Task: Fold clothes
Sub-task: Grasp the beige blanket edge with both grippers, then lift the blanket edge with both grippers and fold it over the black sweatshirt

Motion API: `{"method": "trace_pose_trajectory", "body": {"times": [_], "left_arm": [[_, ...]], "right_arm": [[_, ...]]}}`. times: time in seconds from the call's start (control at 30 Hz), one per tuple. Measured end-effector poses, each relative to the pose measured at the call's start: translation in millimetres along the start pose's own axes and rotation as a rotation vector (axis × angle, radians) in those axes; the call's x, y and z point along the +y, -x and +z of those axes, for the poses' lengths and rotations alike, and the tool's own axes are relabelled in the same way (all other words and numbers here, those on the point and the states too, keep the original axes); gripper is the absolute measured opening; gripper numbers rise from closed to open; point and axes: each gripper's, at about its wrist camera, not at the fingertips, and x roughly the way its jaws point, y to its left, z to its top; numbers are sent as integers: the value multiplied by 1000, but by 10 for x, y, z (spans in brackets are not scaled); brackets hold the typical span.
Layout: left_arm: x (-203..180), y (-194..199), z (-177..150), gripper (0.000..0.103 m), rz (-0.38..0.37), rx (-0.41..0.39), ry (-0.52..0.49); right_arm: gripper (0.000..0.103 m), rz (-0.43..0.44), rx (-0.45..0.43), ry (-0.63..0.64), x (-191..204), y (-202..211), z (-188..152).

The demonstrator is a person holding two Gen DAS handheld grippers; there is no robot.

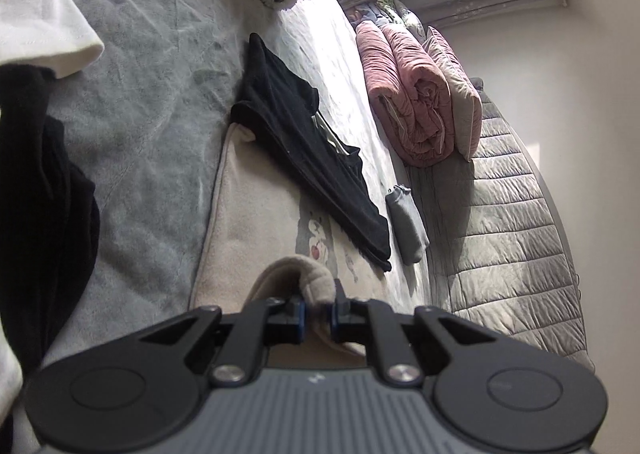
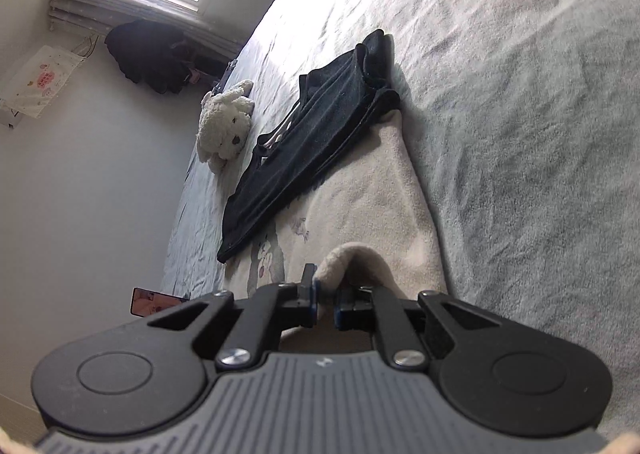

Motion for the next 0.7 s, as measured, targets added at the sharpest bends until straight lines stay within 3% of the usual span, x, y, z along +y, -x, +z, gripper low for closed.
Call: {"method": "trace_pose_trajectory", "body": {"times": [0.27,0.43,0.7], "left_arm": [[180,-312,281,11,24,-40,46],[195,-422,366,10,47,-50,14],[157,-477,487,11,42,-141,43]], "right_arm": [[11,-30,-13,-41,-164,-353,281],[11,-8,-8,-109,-310,-498,347],[11,-10,-55,-61,-194,-481,417]]}}
